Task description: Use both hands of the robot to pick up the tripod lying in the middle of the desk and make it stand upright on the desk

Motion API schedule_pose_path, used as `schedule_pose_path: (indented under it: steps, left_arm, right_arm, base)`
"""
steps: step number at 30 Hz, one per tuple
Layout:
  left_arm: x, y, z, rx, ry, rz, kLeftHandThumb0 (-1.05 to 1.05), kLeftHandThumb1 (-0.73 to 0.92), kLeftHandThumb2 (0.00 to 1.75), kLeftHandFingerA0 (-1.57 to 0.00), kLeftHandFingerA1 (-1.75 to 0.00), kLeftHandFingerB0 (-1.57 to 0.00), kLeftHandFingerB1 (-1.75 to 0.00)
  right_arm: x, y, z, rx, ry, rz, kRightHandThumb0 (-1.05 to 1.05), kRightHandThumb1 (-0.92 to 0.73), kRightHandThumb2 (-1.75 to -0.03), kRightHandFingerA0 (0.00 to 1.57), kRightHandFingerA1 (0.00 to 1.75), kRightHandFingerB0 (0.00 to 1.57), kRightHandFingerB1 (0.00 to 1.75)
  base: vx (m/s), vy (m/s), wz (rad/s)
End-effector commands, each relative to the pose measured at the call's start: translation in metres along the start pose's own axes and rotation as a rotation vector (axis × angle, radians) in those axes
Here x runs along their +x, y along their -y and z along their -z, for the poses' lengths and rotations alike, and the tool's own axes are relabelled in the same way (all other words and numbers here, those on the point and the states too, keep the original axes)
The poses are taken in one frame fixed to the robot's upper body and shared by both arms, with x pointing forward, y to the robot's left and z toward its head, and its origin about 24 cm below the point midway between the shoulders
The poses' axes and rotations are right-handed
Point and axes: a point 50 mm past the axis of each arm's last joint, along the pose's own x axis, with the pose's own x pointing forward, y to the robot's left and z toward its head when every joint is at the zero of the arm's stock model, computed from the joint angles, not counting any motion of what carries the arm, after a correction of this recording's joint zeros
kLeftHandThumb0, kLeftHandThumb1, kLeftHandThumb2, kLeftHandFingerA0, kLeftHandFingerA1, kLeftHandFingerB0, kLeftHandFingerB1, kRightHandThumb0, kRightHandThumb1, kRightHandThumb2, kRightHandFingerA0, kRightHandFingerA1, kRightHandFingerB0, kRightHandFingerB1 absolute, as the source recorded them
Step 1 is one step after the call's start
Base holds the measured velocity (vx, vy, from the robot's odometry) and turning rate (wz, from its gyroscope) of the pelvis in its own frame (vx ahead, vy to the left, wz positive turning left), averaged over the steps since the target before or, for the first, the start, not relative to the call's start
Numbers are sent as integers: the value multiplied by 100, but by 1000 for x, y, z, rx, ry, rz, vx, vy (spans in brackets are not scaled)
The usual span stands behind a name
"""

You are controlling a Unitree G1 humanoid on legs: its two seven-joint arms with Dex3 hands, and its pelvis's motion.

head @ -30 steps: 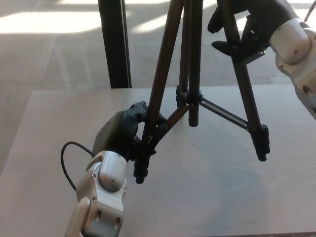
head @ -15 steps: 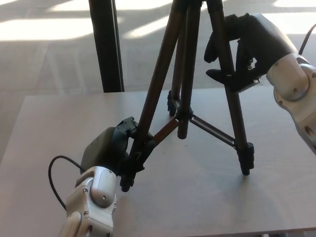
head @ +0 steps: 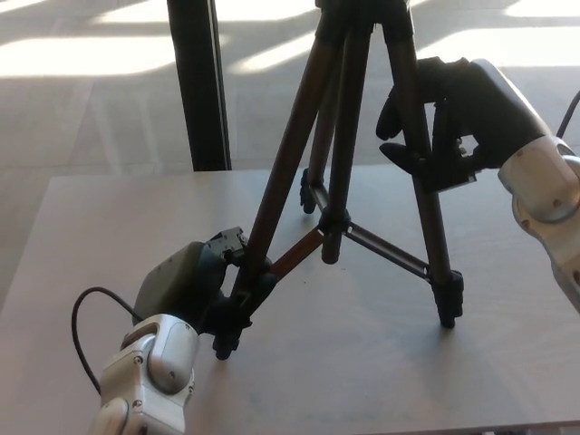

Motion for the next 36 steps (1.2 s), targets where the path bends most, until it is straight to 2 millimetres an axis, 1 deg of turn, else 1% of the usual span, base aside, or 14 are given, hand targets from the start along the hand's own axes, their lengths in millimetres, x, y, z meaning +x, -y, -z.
schedule_pose_path:
  steps: [1, 4, 6, 7, 9, 10, 13, 15, 16, 17, 20, 24, 34, 36]
  left_arm:
    - [-14, -14, 59, 110, -271, -51, -32, 68, 90, -87, -167, -71, -81]
    - [-15, -11, 60, 128, -291, -28, -31, 68, 85, -86, -170, -67, -76]
    - [-16, -9, 62, 124, -293, -28, -32, 66, 89, -85, -175, -68, -107]
    - [-16, -9, 62, 119, -296, -29, -25, 61, 85, -92, -172, -66, -110]
    - [-17, -9, 63, 110, -303, -31, -30, 66, 80, -80, -175, -66, -103]
    - [-17, -10, 64, 108, -297, -28, -34, 66, 70, -67, -149, -65, -102]
    - [-17, -11, 64, 106, -285, -23, -34, 66, 70, -67, -149, -65, -102]
    - [-15, -15, 60, 61, -257, 32, -47, 65, 61, -77, -129, -20, -43]
    - [-15, -15, 60, 61, -257, 33, -47, 65, 61, -77, -129, -20, -43]
    - [-14, -17, 58, 70, -269, 77, -61, 61, 61, -11, -71, -3, -22]
    - [-13, -18, 55, 93, -267, 107, -85, 46, 81, 0, -17, 0, 0]
    - [-12, -19, 56, 113, -291, 136, -68, 62, 59, 0, 0, 0, 0]
    - [-14, -18, 65, 200, -316, 152, -98, 59, 91, 0, -19, 0, 0]
    - [-15, -20, 67, 218, -319, 149, -79, 70, 61, 0, 0, 0, 0]
  right_arm:
    - [-15, 10, 52, -89, -251, 20, -14, -50, -113, 84, 172, 79, 139]
    - [-14, 9, 51, -84, -240, 20, -16, -52, -111, 84, 173, 78, 144]
    - [-15, 7, 51, -87, -236, 20, -15, -51, -111, 84, 174, 78, 145]
    - [-15, 7, 51, -77, -231, 18, -13, -58, -95, 82, 160, 84, 98]
    - [-15, 6, 52, -53, -224, 8, -17, -69, -72, 72, 128, 74, 66]
    - [-14, 6, 52, -62, -241, -20, -38, -67, -60, 77, 98, 37, 33]
    - [-14, 6, 51, -80, -269, -57, -38, -67, -60, 77, 98, 37, 33]
    - [-15, 7, 53, -132, -301, -183, -69, -47, -85, 1, 32, 0, 18]
    - [-15, 7, 53, -132, -301, -184, -69, -47, -85, 1, 32, 0, 18]
    - [-16, 6, 53, -151, -305, -193, -90, -54, -85, 0, 4, 0, 0]
    - [-18, 3, 54, -148, -307, -192, -97, -57, -88, 0, 8, 0, 0]
    - [-20, 0, 54, -162, -308, -200, -83, -53, -76, 0, 0, 0, 0]
    - [-23, -7, 57, -203, -317, -212, -92, -61, -74, 0, 0, 0, 0]
    - [-26, -5, 57, -225, -326, -226, -100, -69, -62, 0, 0, 0, 0]
  base:
    - [0, 0, 0]
    - [0, 0, 0]
    - [0, 0, 0]
    - [0, 0, 0]
    - [0, 0, 0]
    - [0, 0, 0]
    - [0, 0, 0]
    - [0, 0, 0]
    - [0, 0, 0]
    - [0, 0, 0]
    - [0, 0, 0]
    - [0, 0, 0]
    - [0, 0, 0]
    - [0, 0, 0]
